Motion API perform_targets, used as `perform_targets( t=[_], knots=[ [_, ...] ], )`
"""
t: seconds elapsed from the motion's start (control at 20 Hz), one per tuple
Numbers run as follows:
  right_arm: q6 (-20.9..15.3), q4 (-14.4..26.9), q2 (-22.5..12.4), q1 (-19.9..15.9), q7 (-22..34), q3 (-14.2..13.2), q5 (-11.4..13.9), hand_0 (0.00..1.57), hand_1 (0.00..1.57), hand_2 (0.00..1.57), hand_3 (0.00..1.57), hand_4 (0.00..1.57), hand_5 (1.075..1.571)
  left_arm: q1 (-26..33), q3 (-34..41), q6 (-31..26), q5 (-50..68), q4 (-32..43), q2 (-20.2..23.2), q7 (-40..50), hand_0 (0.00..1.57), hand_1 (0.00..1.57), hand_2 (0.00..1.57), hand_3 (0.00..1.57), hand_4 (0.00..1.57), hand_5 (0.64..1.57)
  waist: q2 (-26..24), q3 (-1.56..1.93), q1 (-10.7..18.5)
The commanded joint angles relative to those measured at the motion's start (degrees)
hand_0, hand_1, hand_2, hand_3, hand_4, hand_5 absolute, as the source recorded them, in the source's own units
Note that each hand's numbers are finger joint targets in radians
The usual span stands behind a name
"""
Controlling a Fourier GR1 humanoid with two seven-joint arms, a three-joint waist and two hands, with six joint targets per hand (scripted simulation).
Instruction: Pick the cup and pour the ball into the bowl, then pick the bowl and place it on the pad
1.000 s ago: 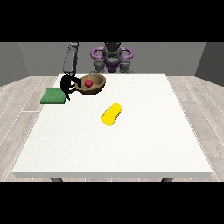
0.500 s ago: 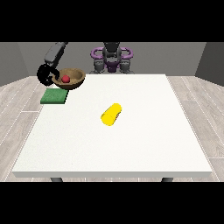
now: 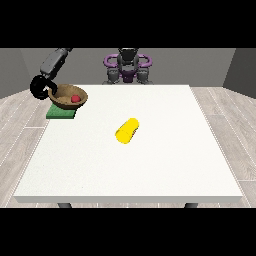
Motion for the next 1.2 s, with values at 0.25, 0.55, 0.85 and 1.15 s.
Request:
perform_targets(
  t=[0.25, 0.55, 0.85, 1.15],
  knots=[
    [3.74, 9.80, -6.35, -1.26, -8.78, -3.48, 0.39, 1.57, 1.57, 1.57, 0.76, 1.18, 1.566, -2.94, -3.26, 5.87, 2.83, -12.57, -1.32, 4.40, 0.00, 0.00, 0.00, 0.00, 0.00, 1.571, 5.99, 0.10, 4.09],
    [2.58, 16.00, -8.62, -3.59, -7.06, -9.45, -4.31, 1.57, 1.57, 1.57, 1.57, 0.63, 1.560, -3.61, -1.74, 7.82, 6.00, -18.60, 1.09, 6.78, 0.00, 0.00, 0.00, 0.00, 0.00, 1.568, 10.44, 0.19, 5.67],
    [-1.37, 16.37, -11.88, -2.68, -11.69, -8.76, -1.81, 0.82, 0.82, 0.73, 0.96, 0.00, 1.516, -0.43, -0.16, 9.27, 6.94, -24.79, 2.11, 6.43, 0.00, 0.00, 0.00, 0.00, 0.00, 1.564, 12.73, 0.09, 5.45],
    [3.34, 17.86, -15.04, -5.71, -11.07, -11.64, -4.69, 0.39, 0.39, 0.34, 0.29, 0.00, 1.414, 0.88, 3.06, 9.80, 12.02, -27.72, 5.18, 10.40, 0.00, 0.00, 0.00, 0.00, 0.00, 1.564, 14.23, 0.11, 5.28]
  ],
)
